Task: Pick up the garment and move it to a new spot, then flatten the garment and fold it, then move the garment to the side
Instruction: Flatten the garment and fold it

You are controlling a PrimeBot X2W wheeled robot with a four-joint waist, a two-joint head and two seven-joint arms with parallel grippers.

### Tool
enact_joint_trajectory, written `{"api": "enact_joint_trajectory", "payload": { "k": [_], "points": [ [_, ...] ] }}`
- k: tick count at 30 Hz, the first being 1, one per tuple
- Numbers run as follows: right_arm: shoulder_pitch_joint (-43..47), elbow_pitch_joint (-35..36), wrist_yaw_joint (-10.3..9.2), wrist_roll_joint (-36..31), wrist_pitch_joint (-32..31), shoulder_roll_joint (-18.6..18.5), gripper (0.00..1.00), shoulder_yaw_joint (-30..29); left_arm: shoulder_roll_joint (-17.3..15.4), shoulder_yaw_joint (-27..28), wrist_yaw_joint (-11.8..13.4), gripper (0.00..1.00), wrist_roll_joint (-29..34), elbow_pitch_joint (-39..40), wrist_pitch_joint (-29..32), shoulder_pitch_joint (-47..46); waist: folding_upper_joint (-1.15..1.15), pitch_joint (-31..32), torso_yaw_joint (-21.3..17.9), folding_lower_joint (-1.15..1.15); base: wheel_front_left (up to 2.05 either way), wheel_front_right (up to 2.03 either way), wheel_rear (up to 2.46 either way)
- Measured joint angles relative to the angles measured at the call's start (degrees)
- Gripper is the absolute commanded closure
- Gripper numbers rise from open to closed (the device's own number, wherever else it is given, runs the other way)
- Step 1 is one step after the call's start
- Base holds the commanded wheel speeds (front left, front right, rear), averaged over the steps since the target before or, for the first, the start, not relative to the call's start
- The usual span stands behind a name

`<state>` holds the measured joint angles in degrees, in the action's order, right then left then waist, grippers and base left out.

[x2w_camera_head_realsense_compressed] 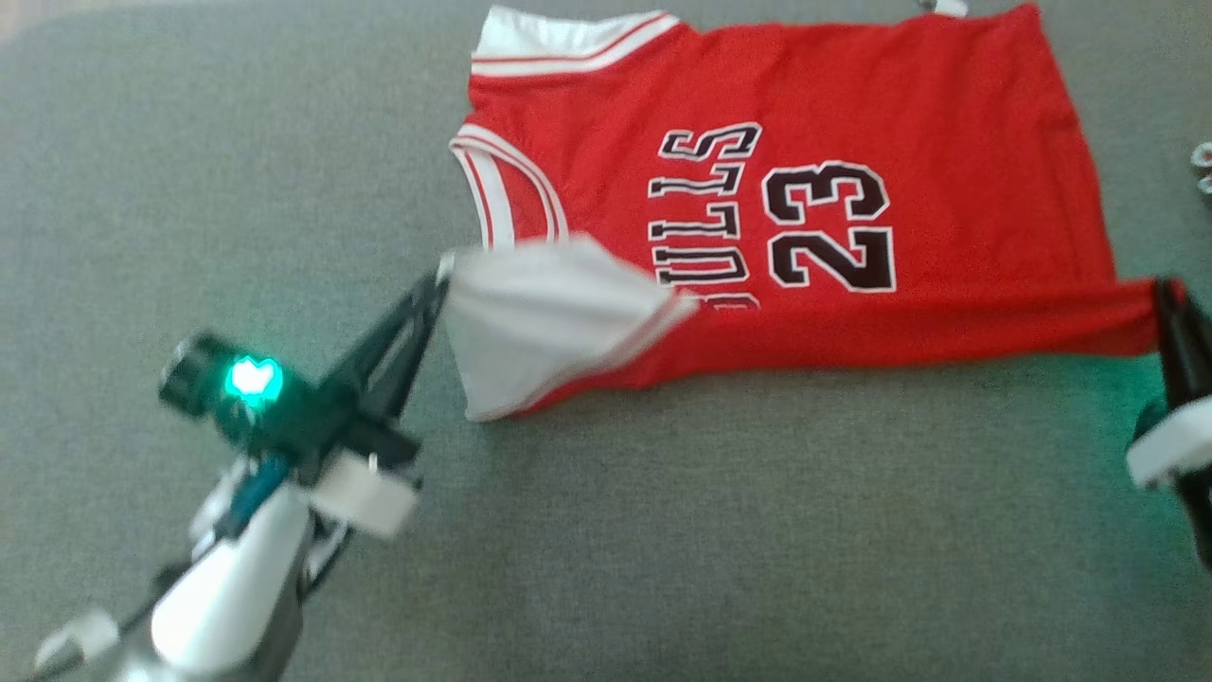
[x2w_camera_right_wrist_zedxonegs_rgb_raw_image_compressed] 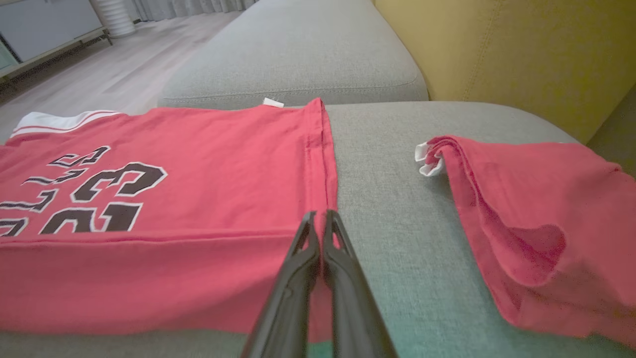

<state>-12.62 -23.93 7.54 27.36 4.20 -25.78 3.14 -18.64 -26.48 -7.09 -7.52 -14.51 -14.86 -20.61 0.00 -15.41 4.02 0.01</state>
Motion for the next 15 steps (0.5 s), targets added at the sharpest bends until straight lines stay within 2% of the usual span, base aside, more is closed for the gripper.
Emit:
{"api": "enact_joint_trajectory", "payload": {
  "k": [10, 14, 15],
  "points": [
    [-11.49, -4.66, 0.0, -1.44, 0.42, 0.12, 1.0, 1.37, 0.99, -2.16, -0.48, 1.0, 2.05, -5.68, -0.01, -14.08, 0.0, -6.06, -0.43, 0.01, 0.0, 0.0, 0.0],
    [-15.03, -6.56, 0.0, -1.68, 1.26, 0.32, 1.0, 2.58, 1.04, -1.93, -0.38, 1.0, 2.63, -6.93, -0.01, -16.02, 0.0, -7.62, -0.71, 0.0, 0.0, 0.0, 0.0],
    [-15.79, -7.09, 0.0, -1.68, 1.45, 0.37, 0.97, 2.85, 1.07, -1.75, -0.1, 1.0, 2.9, -7.4, -0.01, -16.2, 0.0, -7.92, -0.74, 0.0, 0.0, 0.0, 0.0]
  ]
}}
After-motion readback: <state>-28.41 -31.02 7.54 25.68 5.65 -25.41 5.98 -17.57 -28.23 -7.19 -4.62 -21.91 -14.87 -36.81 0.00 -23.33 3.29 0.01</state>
